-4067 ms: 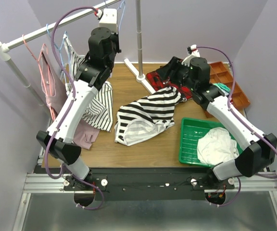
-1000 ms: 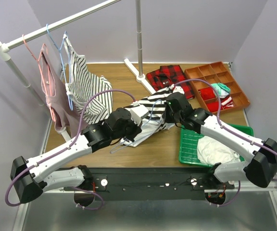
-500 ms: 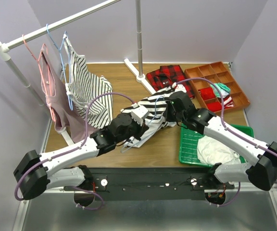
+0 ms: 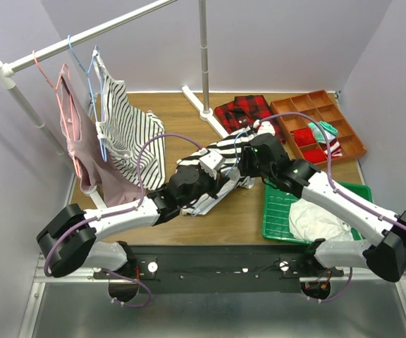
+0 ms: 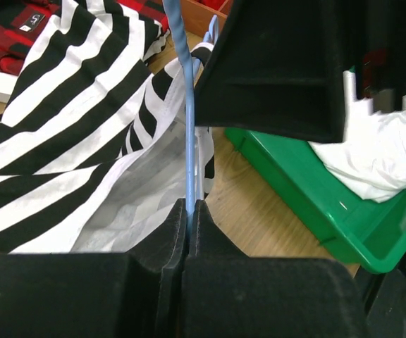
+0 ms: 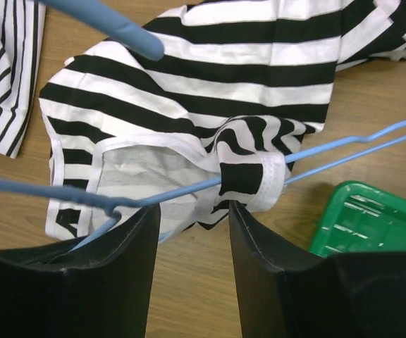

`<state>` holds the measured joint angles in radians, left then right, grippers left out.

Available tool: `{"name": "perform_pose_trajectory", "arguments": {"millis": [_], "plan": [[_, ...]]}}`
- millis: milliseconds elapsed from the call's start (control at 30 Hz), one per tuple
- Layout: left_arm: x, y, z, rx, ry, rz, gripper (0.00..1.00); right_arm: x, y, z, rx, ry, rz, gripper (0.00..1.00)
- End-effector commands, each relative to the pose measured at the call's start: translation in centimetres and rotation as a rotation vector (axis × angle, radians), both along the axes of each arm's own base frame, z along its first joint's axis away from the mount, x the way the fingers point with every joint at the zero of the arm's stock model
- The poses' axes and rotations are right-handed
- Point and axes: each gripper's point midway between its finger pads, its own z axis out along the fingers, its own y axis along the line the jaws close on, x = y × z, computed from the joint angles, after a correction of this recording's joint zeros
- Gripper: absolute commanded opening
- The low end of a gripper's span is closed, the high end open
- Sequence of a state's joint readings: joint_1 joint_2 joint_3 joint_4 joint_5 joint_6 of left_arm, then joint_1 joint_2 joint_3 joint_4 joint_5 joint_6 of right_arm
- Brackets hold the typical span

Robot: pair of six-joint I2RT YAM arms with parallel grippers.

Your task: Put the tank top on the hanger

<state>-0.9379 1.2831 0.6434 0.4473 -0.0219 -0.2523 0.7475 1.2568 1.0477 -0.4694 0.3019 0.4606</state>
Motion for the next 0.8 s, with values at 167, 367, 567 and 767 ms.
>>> {"name": "perform_pose_trajectory", "arguments": {"millis": [167, 367, 567, 767], "plan": [[0.9, -1.0, 2.1, -0.057, -0.040, -0.034, 0.00, -1.3, 0.7, 7.0, 0.135, -0.274, 0.165, 0.53], [0.3, -1.6, 2.2, -0.031, -0.030, -0.091, 0.00, 0.2, 2.3, 7.4, 0.118, -0.311, 0.212, 0.52], [-0.2, -2.1, 2.5, -0.025, -0.022, -0.133, 0.00, 2.2, 2.6, 6.2, 0.069, -0.313, 0.158, 0.49], [-0.4, -2.0, 2.1, -0.007, 0.006, -0.133, 0.00, 3.3, 1.2, 5.3, 0.039, -0.346, 0.065, 0.12]]}}
